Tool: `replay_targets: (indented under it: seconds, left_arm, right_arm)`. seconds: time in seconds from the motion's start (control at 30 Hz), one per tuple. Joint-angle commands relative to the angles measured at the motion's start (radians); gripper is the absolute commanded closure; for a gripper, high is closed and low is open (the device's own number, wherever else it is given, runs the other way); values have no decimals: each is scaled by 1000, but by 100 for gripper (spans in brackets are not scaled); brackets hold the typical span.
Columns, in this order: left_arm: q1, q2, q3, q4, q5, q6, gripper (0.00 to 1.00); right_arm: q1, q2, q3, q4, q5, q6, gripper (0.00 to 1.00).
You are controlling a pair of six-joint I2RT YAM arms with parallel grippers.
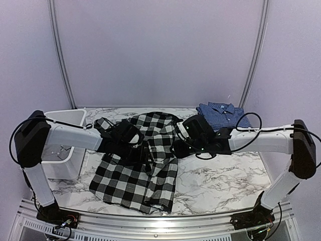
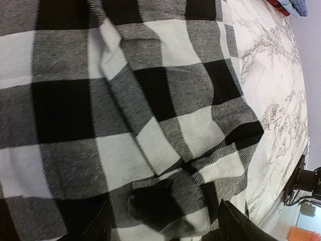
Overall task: Fold and stack the long sleeve shirts
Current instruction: Smooth out the 1/3-folded shirt at the center of the board.
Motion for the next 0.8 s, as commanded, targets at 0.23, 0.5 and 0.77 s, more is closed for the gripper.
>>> replay_targets:
  seconds: [0.23, 0.5, 0.77]
  left_arm:
    - [5, -259, -218, -55, -138, -95, 40]
    - [9, -302, -275, -53, -143, -133, 59]
    - [9, -276, -269, -40, -112, -131, 63]
  right_arm:
    - [141, 265, 324, -167, 59, -85, 56]
    - [169, 404, 479, -255, 71, -83, 59]
    - [183, 441, 504, -295, 62, -75, 60]
